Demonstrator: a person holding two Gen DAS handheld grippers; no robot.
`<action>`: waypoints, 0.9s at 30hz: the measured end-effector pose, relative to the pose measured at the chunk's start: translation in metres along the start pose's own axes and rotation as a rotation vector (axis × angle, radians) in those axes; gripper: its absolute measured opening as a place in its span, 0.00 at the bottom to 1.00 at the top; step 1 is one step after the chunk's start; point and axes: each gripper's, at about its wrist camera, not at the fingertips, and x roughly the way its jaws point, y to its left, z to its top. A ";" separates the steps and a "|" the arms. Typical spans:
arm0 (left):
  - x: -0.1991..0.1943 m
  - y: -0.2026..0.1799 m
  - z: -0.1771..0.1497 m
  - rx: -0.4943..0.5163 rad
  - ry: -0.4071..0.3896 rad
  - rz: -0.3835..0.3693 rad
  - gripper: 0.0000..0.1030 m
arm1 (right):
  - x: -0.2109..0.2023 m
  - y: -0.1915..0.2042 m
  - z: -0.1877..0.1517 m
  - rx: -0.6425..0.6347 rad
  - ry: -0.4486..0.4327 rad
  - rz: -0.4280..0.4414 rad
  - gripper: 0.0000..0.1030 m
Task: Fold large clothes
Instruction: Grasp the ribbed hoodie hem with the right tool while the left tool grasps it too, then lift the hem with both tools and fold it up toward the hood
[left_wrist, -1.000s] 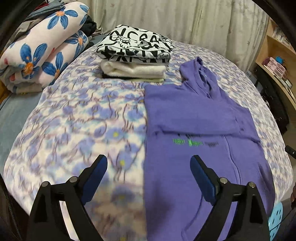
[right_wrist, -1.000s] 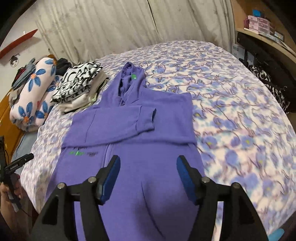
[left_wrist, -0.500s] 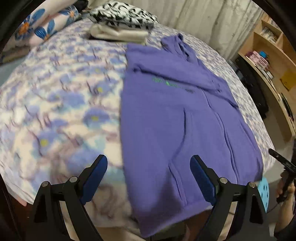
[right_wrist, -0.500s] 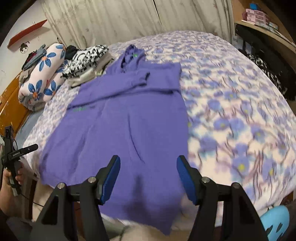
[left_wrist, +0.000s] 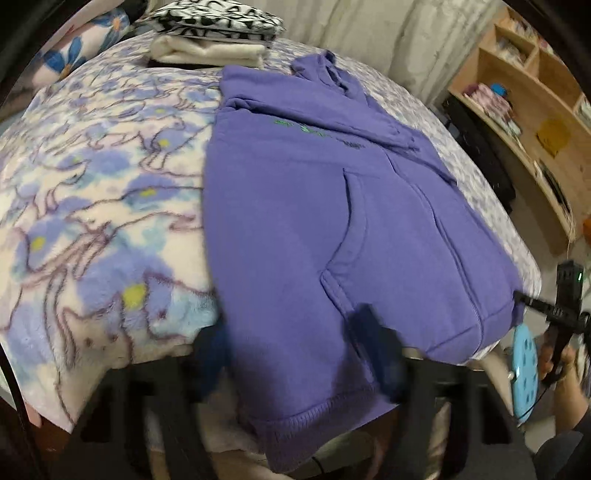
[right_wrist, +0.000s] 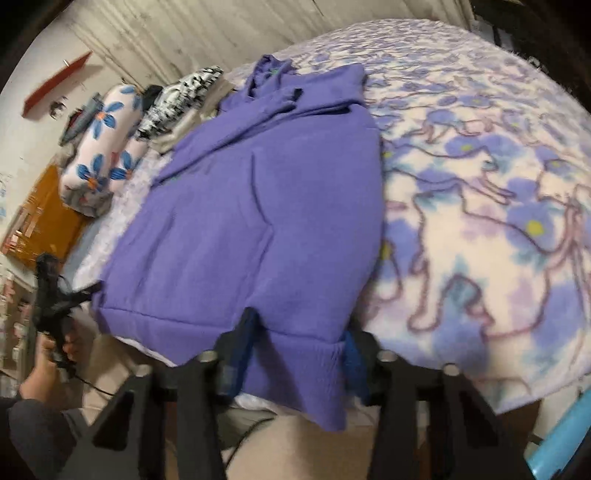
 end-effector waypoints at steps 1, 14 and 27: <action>-0.001 -0.001 0.001 0.008 -0.002 -0.010 0.47 | 0.000 0.000 0.001 -0.006 -0.001 0.007 0.25; 0.018 -0.016 0.005 0.076 0.073 -0.083 0.89 | 0.017 -0.006 0.012 -0.025 0.047 -0.025 0.19; -0.001 -0.046 0.022 0.132 0.034 -0.073 0.15 | -0.014 0.036 0.013 -0.178 -0.019 -0.151 0.10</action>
